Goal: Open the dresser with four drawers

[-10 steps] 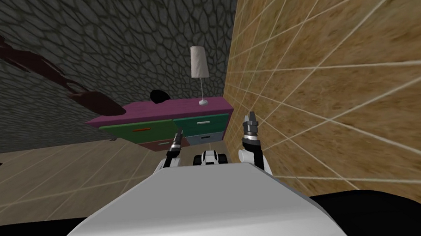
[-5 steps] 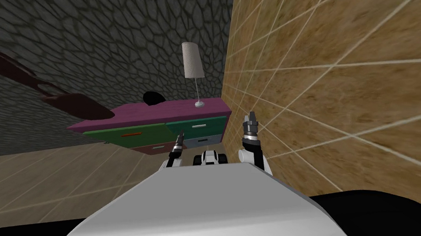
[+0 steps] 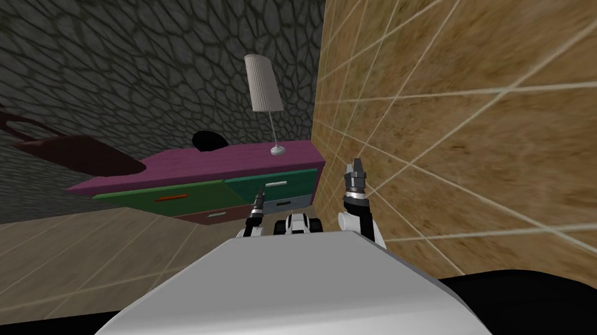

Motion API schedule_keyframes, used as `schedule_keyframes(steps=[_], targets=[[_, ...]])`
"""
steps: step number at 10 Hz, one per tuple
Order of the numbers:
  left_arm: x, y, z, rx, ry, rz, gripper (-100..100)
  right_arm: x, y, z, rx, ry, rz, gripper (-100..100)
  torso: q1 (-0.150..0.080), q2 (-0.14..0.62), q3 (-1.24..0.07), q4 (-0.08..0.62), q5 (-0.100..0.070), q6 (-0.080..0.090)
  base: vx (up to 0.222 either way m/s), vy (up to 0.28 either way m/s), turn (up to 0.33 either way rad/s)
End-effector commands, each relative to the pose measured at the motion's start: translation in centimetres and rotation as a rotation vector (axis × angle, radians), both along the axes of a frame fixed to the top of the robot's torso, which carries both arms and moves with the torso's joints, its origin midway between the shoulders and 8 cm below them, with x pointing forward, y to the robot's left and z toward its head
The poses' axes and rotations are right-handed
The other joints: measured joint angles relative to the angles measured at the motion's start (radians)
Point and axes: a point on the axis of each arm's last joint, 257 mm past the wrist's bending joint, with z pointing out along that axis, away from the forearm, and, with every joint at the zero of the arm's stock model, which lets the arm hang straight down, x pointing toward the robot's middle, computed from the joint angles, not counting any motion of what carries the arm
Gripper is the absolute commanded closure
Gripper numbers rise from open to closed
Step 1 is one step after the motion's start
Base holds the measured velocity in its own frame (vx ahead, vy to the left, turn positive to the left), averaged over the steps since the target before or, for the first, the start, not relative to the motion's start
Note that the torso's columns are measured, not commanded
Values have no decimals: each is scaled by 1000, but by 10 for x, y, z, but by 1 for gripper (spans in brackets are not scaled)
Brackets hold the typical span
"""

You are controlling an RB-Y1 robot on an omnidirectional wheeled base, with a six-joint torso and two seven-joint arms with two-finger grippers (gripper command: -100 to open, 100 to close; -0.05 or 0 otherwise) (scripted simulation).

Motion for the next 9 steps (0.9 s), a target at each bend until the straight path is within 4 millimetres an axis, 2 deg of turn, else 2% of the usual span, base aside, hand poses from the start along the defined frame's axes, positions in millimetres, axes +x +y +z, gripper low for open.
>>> schedule_keyframes(steps=[1,2,3,4,5,6,9], targets=[[1,-19,-13,-77,20,25,-100,0,1,-3,5,7,3,0,-6,-4,-4,1,1,0,36,-29,0],[2,-24,-15,-95,22,31,-100,1,2,-5,7,13,6,0,-8,-8,-7,0,0,1,26,-15,-5],[1,-21,-13,-81,20,26,-100,1,3,-7,9,16,8,0,-9,-10,-8,-1,-1,1,-3,6,-1],[9,-21,-8,-94,20,29,-100,1,4,-7,10,15,10,0,-7,-9,-7,-2,-2,0,54,42,-14],[6,-21,-10,-88,18,28,-100,1,4,-7,10,15,10,0,-3,-11,-7,-3,-1,0,38,26,-8],[6,-21,-10,-89,19,28,100,1,4,-7,10,14,11,0,-1,-6,-4,-2,0,0,3,6,0],[3,-23,-6,-91,14,24,100,1,5,-6,10,13,11,0,0,8,5,2,0,0,-143,-14,12]])
